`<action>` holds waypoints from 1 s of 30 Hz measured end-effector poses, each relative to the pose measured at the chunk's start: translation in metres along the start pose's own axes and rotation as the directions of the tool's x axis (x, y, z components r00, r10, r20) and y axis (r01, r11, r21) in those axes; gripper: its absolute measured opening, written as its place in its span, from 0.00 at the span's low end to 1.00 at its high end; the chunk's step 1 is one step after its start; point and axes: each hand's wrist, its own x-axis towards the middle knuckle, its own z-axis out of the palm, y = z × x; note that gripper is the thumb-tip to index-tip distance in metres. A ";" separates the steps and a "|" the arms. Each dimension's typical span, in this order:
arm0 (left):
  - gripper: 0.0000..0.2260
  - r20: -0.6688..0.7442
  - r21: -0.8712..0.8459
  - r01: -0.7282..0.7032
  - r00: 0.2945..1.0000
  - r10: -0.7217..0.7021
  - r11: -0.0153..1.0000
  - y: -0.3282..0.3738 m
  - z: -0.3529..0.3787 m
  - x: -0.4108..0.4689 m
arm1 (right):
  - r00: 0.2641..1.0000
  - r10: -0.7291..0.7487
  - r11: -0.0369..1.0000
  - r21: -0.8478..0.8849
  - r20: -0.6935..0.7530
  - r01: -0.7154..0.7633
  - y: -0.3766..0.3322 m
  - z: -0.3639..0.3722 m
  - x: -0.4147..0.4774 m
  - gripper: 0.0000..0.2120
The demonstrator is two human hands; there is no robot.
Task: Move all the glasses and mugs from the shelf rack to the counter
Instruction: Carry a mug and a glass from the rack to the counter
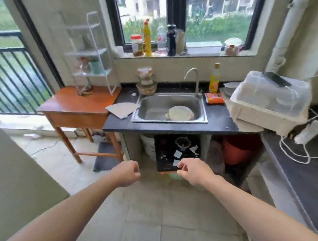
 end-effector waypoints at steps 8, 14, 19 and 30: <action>0.04 -0.091 -0.146 0.175 0.978 -0.189 0.974 -0.132 -0.057 0.006 | 0.977 -0.200 0.976 -0.076 0.073 0.205 -0.131 0.018 0.120 0.15; 0.09 -0.136 -0.178 0.273 0.945 -0.299 0.945 -0.199 -0.114 0.050 | 0.937 -0.341 0.933 -0.096 0.080 0.347 -0.202 0.010 0.225 0.14; 0.06 -0.214 -0.282 0.321 0.898 -0.385 0.904 -0.245 -0.180 0.110 | 0.907 -0.421 0.907 -0.023 0.004 0.421 -0.269 -0.021 0.337 0.16; 0.07 -0.291 -0.388 0.339 0.838 -0.463 0.857 -0.335 -0.283 0.210 | 0.864 -0.503 0.864 0.021 -0.038 0.504 -0.374 -0.057 0.517 0.16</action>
